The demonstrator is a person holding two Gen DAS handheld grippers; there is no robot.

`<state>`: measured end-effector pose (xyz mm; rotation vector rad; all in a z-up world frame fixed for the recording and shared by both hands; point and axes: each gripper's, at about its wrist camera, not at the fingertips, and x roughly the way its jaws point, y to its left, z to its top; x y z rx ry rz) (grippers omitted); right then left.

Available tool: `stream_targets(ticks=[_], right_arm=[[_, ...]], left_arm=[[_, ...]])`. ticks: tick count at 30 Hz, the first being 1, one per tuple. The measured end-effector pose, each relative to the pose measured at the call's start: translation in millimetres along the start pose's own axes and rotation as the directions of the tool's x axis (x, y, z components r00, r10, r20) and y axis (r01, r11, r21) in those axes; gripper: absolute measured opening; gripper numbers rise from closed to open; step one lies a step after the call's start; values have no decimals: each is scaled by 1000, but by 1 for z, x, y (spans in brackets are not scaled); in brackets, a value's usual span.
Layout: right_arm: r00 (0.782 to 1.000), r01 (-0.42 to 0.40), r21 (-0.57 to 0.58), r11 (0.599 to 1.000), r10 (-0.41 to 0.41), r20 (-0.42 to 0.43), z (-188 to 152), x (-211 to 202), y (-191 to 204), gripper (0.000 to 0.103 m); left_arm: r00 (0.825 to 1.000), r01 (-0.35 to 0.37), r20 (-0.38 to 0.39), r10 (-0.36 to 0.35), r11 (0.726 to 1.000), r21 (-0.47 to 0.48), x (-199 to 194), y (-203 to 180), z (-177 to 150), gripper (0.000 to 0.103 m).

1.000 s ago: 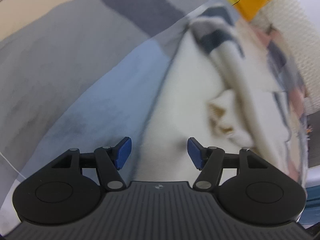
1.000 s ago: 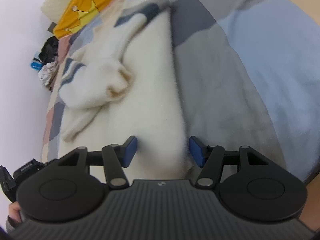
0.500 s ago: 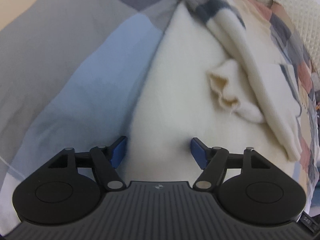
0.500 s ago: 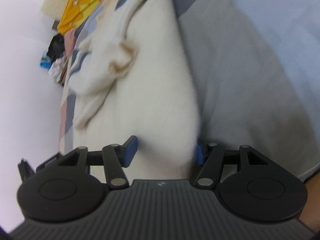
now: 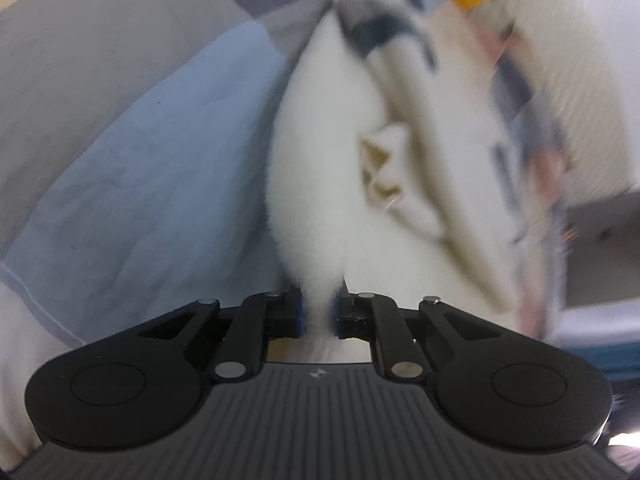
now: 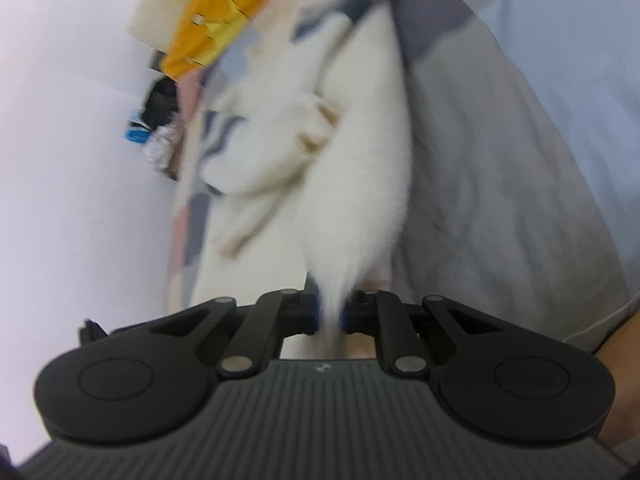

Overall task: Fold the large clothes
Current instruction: 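Grasp the sweater edge again with both grippers and lift it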

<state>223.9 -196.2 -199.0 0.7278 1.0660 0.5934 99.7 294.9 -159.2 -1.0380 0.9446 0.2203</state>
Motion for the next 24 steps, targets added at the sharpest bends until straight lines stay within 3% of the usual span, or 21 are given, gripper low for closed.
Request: stream_targets(ticks=[5,12,18,24], right_arm=[[996,-68,-92,993,73,58,13,-35,29,12],[985,-100,-199,975,126,120,9,-92,55,11],[980,-77,-220,972,114,163,-16,-132,48,11],[985,-54,-216,975,88,149,-44,-154,51,12]], left_arm=[[983,176,61,-174,984,-17,-50,-17,-4,13],[943,316,96,-319,948,41,-101,-52,-31,13],[931,344,102,-351,936,80,-127,-57,-76,13],[925,355,119,-361,932,71,-155,-31,-113,13]])
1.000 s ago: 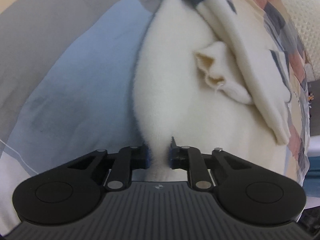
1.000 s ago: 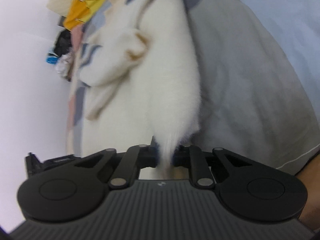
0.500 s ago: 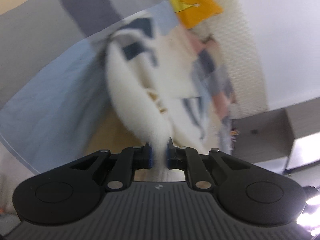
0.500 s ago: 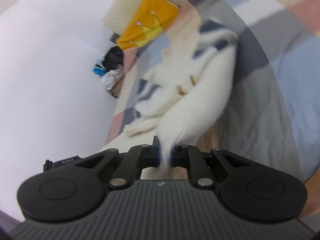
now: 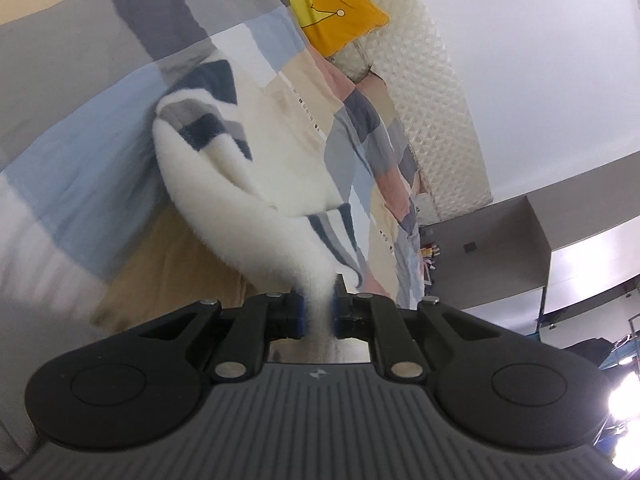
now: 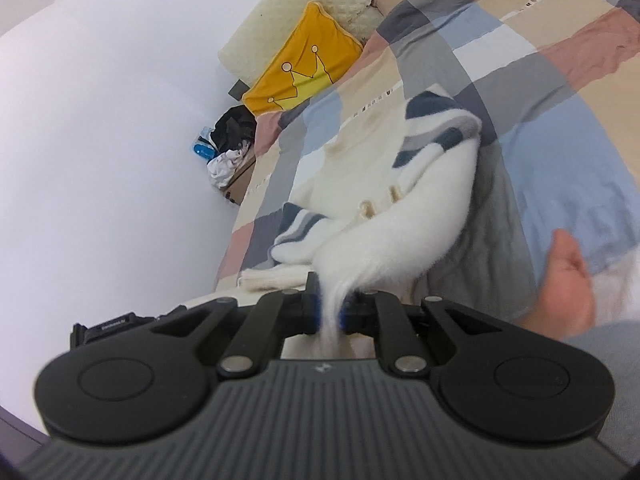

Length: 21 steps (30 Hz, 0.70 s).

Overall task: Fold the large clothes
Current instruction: 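Grasp the sweater edge again with both grippers and lift it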

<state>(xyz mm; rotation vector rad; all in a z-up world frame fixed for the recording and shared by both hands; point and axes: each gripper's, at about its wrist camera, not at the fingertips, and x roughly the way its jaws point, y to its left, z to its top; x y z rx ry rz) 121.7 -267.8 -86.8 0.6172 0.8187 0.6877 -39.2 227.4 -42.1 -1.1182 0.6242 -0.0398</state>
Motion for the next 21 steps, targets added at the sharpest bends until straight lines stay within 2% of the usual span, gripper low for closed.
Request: stream_targets(ticks=[5,9,13,21], right_arm=[[1000,3,-9,1000,-4,-9,-4,-9,14,12],[1000,11,42,999,-11,-4,3,-4,12,12],[1000,29,75,997,-29,-2,29,19,14,12],[998,47,152,987,-54,43,106,91,11,12]], left_arm=[[1000,15,17,-15,999,-39,-18,12,-14,13],[999,35,34,-33,997,-63,-11,16,-4,13],[998,27,51,-24,997,-71,12,10,27,13],[995,-3,95,13,995,-99,93,-12,118,13]])
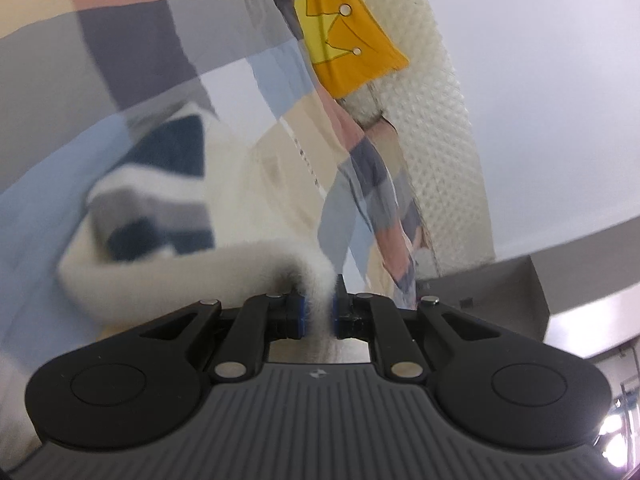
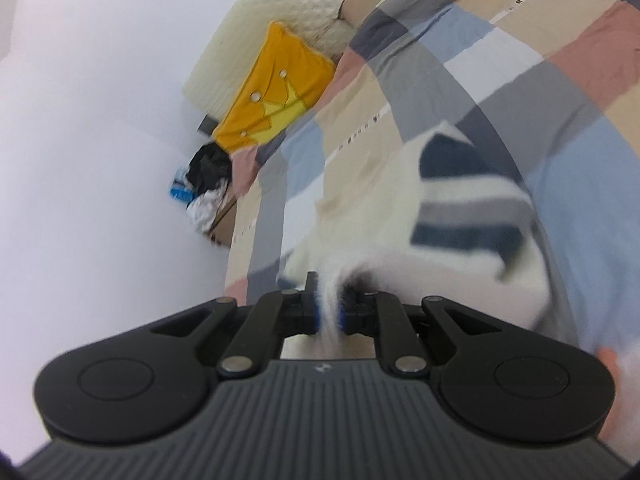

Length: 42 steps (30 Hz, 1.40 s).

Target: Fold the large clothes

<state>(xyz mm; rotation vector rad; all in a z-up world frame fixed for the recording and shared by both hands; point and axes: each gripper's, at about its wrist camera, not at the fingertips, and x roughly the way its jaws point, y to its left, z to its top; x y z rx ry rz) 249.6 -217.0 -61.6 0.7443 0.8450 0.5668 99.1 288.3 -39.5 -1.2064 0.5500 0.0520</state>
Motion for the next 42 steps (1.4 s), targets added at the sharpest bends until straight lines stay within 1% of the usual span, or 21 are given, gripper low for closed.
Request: stream_targets(ticks=[3,6,9,13,14,15,16,18,21,22,24,27,31,33,36,40,41,42], right_arm=[[1000,-3,36,999,2,22,28,35,-2,12],[999,-8,74,997,6,39,49,69,-10,12],[999,-5,86,996,1,52,62,104,-20,12],[997,6,65,998,-11,72,78,147,-35,12],[997,8,61,998,-13,77,81,156,-40,12],[997,6,57,998,-10,81,84,165,-45,12],[996,0,45,999,-4,84,88,174,-51,12],[997,0,61,998,-5,74,94,193,-65,12],[999,-7,101,995,2,50,107,217,-83,12],[999,-8,102,995,3,45,112,226,-87,12],[999,-3,85,996,0,38,117,239,-89,12],[999,-13,73,997,11,33,125,260,-93,12],[1000,-4,55,998,4,11,129,288,-102,12],[1000,6,78,997,-6,-5,129,297,-111,12],[1000,-6,92,996,7,-12,126,299,-121,12],[999,-44,98,994,44,-2,123,292,-122,14],[999,-46,92,995,47,-2,122,289,-120,15],[999,-50,81,995,50,-2,120,286,-117,15]], left_arm=[[1000,-2,17,2,1000,-14,37,-2,28,13],[1000,7,23,-6,999,-35,75,5,53,13],[999,7,31,-7,1000,-17,112,16,76,13],[999,27,23,-27,1000,-11,158,37,98,13],[999,33,21,-34,999,4,167,41,103,13],[999,34,21,-35,999,18,177,45,109,13],[999,37,18,-37,999,12,187,51,115,13],[998,56,9,-56,998,-1,206,62,126,13],[998,61,15,-61,998,-5,232,75,137,13],[998,63,14,-63,998,-27,240,81,140,13],[998,70,2,-70,996,-63,252,90,149,13],[997,76,12,-75,995,-72,260,97,162,13],[1000,17,15,-16,1000,-7,275,100,168,13],[1000,-9,3,9,1000,-13,284,108,169,13],[1000,-18,-1,18,1000,-11,287,113,168,13],[1000,1,-9,0,999,52,284,105,166,15],[1000,6,-12,-5,998,58,282,103,165,16],[1000,4,-19,-3,998,68,282,101,164,22]])
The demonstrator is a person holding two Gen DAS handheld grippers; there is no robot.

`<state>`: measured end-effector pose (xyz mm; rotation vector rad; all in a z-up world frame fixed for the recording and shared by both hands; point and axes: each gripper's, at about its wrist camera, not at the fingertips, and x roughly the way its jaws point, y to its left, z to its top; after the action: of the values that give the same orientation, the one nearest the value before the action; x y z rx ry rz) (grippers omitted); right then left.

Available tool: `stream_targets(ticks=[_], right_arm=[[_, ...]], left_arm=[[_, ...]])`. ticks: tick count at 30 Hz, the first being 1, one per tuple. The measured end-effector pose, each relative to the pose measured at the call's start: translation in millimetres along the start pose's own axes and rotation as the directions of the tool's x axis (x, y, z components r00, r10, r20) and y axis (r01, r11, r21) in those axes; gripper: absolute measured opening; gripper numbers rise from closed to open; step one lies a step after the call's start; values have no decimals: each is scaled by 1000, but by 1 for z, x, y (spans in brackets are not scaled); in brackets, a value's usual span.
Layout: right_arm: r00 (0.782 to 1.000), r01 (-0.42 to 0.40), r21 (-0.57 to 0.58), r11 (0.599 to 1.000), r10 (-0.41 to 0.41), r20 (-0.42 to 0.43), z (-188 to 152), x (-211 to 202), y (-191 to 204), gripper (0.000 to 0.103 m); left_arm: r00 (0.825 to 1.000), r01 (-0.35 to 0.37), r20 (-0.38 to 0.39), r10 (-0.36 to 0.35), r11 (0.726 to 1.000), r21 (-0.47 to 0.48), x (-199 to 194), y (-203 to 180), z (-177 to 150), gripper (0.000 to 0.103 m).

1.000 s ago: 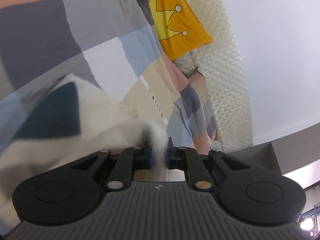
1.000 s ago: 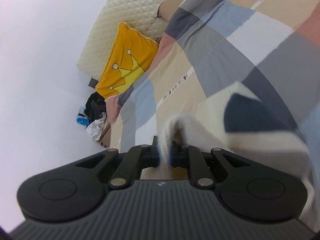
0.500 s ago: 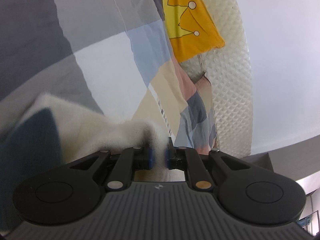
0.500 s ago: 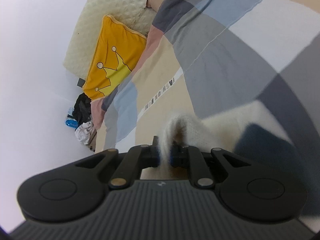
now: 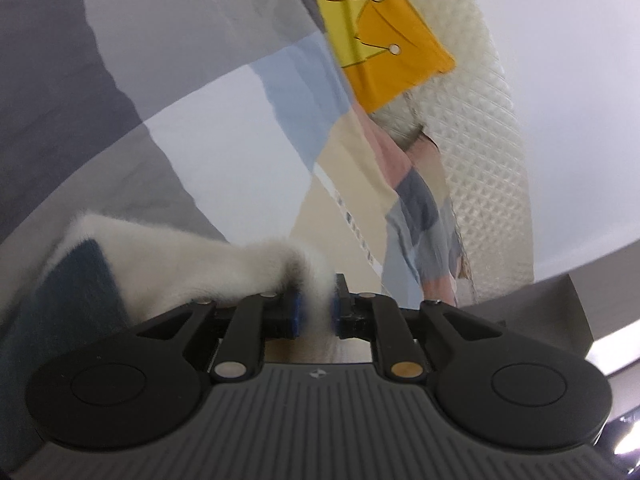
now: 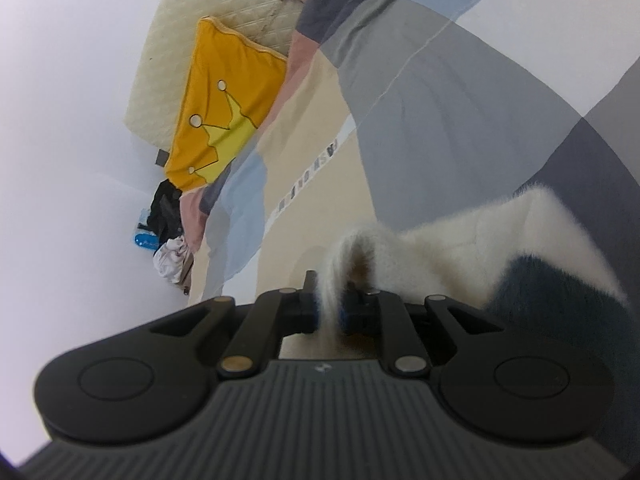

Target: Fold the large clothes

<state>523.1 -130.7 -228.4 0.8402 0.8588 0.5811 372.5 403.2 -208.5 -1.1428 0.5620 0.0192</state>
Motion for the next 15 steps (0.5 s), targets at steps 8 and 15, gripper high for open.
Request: stream_targets(ticks=[8,15], right_arm=[[998,-47,-76,996,50,35,-9,-18,26,65],[999,31,-294,955,-25,21,-25,-27,67,65]], left_arm=[[999,32,21,-34,995,97,-26,-24,-11,60],[1000,-9,-17,15,945,326,-26,-59,-40,60]])
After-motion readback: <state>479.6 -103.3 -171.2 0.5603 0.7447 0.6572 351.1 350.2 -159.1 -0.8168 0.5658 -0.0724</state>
